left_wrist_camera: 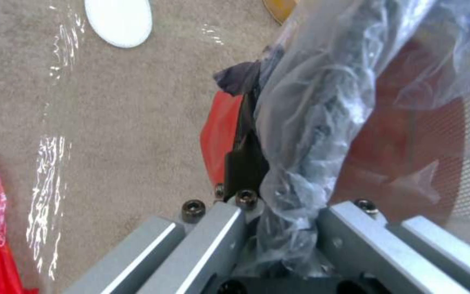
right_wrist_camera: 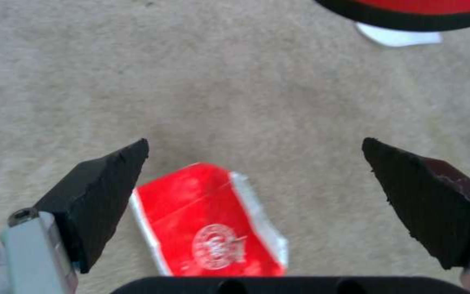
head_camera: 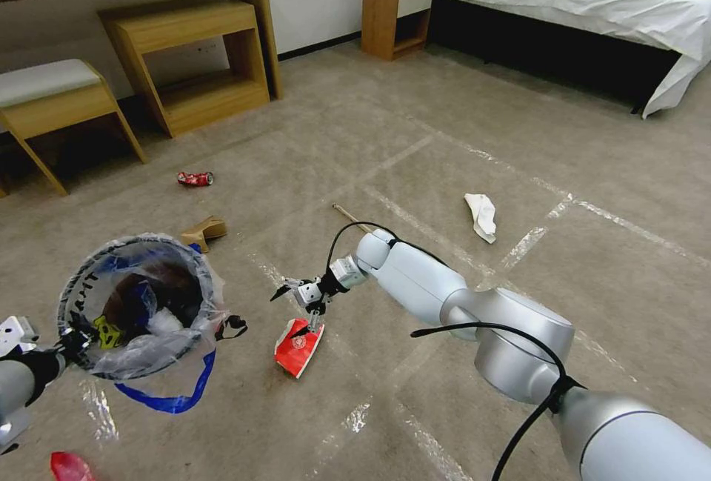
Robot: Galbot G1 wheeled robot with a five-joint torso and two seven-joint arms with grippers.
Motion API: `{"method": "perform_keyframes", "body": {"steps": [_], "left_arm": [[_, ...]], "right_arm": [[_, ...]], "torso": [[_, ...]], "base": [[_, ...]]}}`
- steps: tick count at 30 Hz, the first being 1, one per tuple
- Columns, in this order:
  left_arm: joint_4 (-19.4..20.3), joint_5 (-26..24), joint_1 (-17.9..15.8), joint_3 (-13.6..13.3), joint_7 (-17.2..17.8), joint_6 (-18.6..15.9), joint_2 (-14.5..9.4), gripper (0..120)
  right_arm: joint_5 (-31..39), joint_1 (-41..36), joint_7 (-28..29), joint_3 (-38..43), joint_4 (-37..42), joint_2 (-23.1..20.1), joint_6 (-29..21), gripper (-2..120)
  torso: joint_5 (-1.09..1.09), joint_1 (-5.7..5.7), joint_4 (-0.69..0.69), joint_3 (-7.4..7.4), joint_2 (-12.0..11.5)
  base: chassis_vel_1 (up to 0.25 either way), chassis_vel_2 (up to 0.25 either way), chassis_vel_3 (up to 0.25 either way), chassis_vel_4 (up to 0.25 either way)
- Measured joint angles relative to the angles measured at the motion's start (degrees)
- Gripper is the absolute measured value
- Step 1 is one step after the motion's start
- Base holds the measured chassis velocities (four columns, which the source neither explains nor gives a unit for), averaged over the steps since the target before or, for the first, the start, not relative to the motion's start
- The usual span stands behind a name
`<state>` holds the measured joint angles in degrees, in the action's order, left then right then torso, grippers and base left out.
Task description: Pick up the trash bin and place the garbage on the floor into it.
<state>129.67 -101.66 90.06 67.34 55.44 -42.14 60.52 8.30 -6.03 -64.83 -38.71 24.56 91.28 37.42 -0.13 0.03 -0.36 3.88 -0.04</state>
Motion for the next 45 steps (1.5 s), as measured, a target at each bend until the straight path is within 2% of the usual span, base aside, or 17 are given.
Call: {"method": "perform_keyframes", "body": {"steps": [4,22,36,45], "left_arm": [[-0.28,0.52,-0.04,-0.37,0.01,0.0,0.16,0],[-1.02,1.71,-0.86,-2.07,0.03,0.0,0.58,0],[0.35,2.85,0.31,-2.08,-0.52,-0.01,1.55,0],[0.61,2.75,0.69,-1.68,-0.56,0.0,1.35,0]], "right_arm": [[1.28,-1.5,-1.68,-0.62,0.7,-1.61,0.01,100],[-0.52,-2.43,-3.15,0.59,-1.57,-3.44,-1.25,100],[-5.81,-2.03,-2.2,1.95,-3.63,0.8,-2.0,100],[-10.15,-2.21,0.73,2.27,-5.54,0.94,-1.88,100]], "torso": [[0.0,0.0,0.0,0.0,0.0],[0.01,0.0,0.0,0.0,0.0],[0.0,0.0,0.03,0.0,0.0],[0.0,0.0,0.01,0.01,0.0]], "base": [[0.0,0.0,0.0,0.0],[0.0,0.0,0.0,0.0],[0.0,0.0,0.0,0.0],[0.0,0.0,0.0,0.0]]}}
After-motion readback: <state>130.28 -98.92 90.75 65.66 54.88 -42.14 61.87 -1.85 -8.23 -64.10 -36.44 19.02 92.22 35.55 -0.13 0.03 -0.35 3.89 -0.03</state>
